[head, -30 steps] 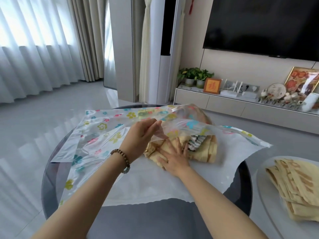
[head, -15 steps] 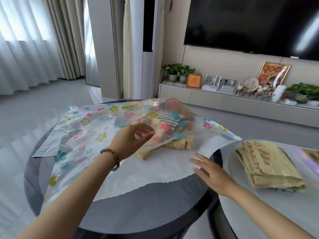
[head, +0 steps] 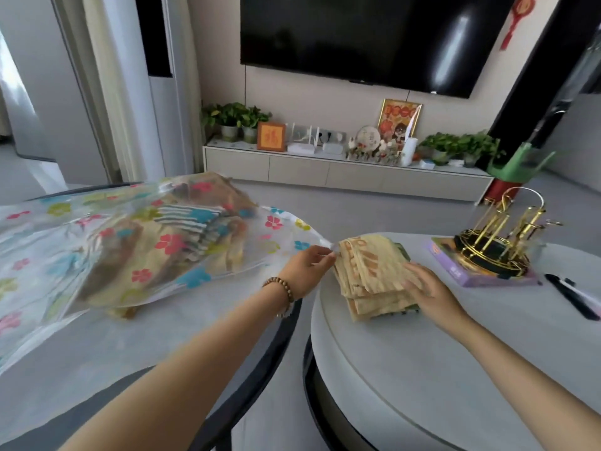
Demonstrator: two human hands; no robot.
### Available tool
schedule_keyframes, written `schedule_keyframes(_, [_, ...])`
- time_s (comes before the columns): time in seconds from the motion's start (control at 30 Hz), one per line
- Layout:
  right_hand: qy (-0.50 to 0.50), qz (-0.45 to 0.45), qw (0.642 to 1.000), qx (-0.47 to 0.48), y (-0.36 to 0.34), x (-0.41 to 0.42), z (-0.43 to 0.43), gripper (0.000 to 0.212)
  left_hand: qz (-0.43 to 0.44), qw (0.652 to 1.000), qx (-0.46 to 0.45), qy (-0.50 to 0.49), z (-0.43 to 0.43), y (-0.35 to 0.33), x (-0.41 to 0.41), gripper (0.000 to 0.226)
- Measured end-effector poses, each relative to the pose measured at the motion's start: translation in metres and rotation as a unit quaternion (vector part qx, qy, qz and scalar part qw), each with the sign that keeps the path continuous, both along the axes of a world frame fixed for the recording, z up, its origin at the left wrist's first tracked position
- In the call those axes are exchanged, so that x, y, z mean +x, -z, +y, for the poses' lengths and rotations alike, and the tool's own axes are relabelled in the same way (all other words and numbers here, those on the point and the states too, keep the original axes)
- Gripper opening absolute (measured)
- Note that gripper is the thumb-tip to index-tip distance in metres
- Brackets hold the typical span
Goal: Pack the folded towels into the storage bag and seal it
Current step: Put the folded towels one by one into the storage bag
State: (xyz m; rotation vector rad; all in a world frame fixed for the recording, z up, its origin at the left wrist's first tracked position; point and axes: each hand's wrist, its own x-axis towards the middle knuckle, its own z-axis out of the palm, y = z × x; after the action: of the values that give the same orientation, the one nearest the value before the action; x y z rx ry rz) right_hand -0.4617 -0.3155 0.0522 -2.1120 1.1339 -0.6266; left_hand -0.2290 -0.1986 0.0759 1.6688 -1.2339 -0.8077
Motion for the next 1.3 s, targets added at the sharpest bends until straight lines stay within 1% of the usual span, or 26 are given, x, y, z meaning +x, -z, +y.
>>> schedule_keyframes(0.1, [0.064,-0.008,0.997,0.048,0.003,-0.008,-0.032,0.05,0.019,0.998,0.043,0.031,-0.037,0.019,-0.021,0.046])
schedule_keyframes(0.17, [0.101,-0.028,0.991,0.08,0.005,-0.006,-0.054,0.054,0.055,0.995,0.079,0.035,-0.06,0.032,-0.029,0.056])
schedule_keyframes(0.3, [0.138,-0.049,0.982,0.119,0.009,0.008,-0.09,0.057,0.151,0.98,0.13,-0.007,-0.096,0.051,-0.035,0.068])
schedule_keyframes(0.37, [0.133,-0.033,0.981,0.137,0.013,0.017,-0.103,0.059,0.19,0.965,0.175,-0.041,-0.108,0.061,-0.034,0.077])
schedule_keyframes(0.5, [0.113,-0.002,0.977,0.181,0.02,0.033,-0.115,0.053,0.263,0.938,0.22,-0.053,-0.119,0.082,-0.032,0.079])
schedule_keyframes(0.6, [0.108,-0.033,0.971,0.213,0.02,0.039,-0.115,0.05,0.292,0.93,0.216,-0.055,-0.121,0.089,-0.033,0.082])
schedule_keyframes(0.67, [0.097,-0.056,0.961,0.254,0.015,0.04,-0.109,0.055,0.316,0.924,0.206,-0.055,-0.119,0.088,-0.035,0.089])
schedule_keyframes(0.73, [0.066,-0.091,0.945,0.307,0.004,0.039,-0.097,0.058,0.334,0.922,0.192,-0.047,-0.112,0.078,-0.038,0.096])
schedule_keyframes(0.8, [0.022,-0.129,0.918,0.375,-0.011,0.036,-0.078,0.054,0.327,0.93,0.159,-0.047,-0.099,0.065,-0.043,0.084])
schedule_keyframes(0.87, [-0.021,-0.154,0.89,0.429,-0.025,0.029,-0.057,0.04,0.304,0.943,0.127,-0.053,-0.085,0.056,-0.045,0.072])
schedule_keyframes(0.9, [-0.032,-0.171,0.879,0.445,-0.03,0.026,-0.047,0.036,0.291,0.949,0.111,-0.054,-0.076,0.051,-0.045,0.068])
schedule_keyframes(0.97, [-0.042,-0.205,0.864,0.459,-0.039,0.022,-0.027,0.043,0.267,0.96,0.068,-0.047,-0.056,0.037,-0.044,0.061])
schedule_keyframes(1.03, [-0.058,-0.23,0.854,0.463,-0.047,0.021,-0.009,0.059,0.235,0.971,0.029,-0.035,-0.033,0.023,-0.04,0.057])
schedule_keyframes(1.07, [-0.063,-0.233,0.85,0.469,-0.051,0.023,0.002,0.063,0.215,0.976,0.017,-0.03,-0.019,0.015,-0.036,0.056])
schedule_keyframes(1.1, [-0.067,-0.234,0.846,0.475,-0.054,0.025,0.012,0.059,0.198,0.98,0.008,-0.025,-0.006,0.009,-0.033,0.056])
schedule_keyframes(1.17, [-0.069,-0.237,0.837,0.488,-0.061,0.033,0.033,0.034,0.151,0.988,0.0,-0.019,0.022,-0.003,-0.022,0.054])
schedule_keyframes(1.2, [-0.068,-0.24,0.835,0.491,-0.064,0.037,0.044,0.024,0.121,0.992,-0.005,-0.021,0.038,-0.01,-0.015,0.049])
schedule_keyframes(1.27, [-0.08,-0.242,0.831,0.494,-0.067,0.048,0.062,0.022,0.079,0.996,-0.023,-0.032,0.069,-0.02,0.003,0.041])
schedule_keyframes(1.3, [-0.09,-0.241,0.83,0.495,-0.068,0.055,0.07,0.022,0.057,0.997,-0.032,-0.037,0.086,-0.024,0.014,0.042])
